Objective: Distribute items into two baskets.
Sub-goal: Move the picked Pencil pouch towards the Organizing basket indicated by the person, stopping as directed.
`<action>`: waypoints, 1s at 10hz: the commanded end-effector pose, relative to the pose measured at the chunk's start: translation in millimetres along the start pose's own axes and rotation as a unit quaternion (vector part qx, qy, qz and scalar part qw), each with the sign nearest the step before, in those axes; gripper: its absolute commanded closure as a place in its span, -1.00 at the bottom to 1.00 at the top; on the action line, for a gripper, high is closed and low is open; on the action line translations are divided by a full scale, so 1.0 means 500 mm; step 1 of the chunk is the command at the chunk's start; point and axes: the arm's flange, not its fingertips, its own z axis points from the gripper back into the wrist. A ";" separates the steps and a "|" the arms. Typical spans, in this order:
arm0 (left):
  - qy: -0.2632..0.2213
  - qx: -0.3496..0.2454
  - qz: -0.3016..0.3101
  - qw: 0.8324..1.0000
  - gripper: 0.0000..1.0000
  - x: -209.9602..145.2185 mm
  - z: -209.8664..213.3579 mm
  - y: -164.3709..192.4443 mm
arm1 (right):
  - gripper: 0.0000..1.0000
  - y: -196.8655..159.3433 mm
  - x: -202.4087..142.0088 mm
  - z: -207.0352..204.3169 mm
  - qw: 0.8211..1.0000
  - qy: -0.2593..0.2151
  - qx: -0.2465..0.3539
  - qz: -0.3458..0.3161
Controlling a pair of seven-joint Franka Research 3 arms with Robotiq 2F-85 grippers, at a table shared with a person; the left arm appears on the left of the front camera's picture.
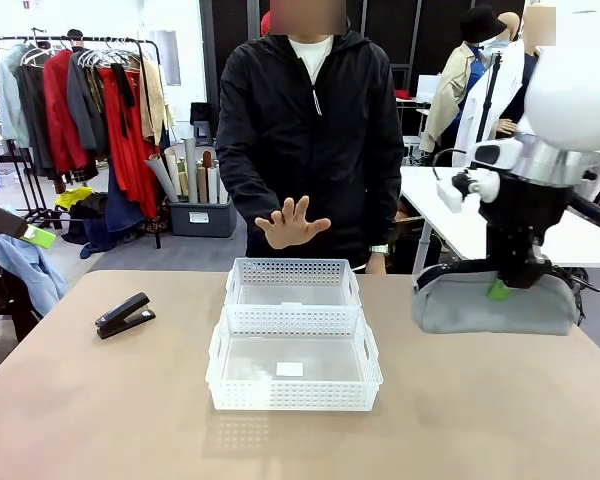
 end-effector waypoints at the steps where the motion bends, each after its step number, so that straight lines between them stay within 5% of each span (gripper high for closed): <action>1: -0.008 -0.006 0.000 1.000 -1.00 -0.001 0.000 -0.001 | 1.00 -0.023 -0.011 -0.014 0.999 -0.028 -0.011 0.011; 2: -0.008 -0.006 0.000 1.000 -1.00 -0.001 0.000 -0.001 | 1.00 0.000 0.000 0.000 1.000 0.000 0.000 0.000; 10: -0.008 -0.006 0.000 1.000 -1.00 -0.001 0.000 -0.001 | 1.00 0.000 0.000 0.000 1.000 0.000 0.000 0.000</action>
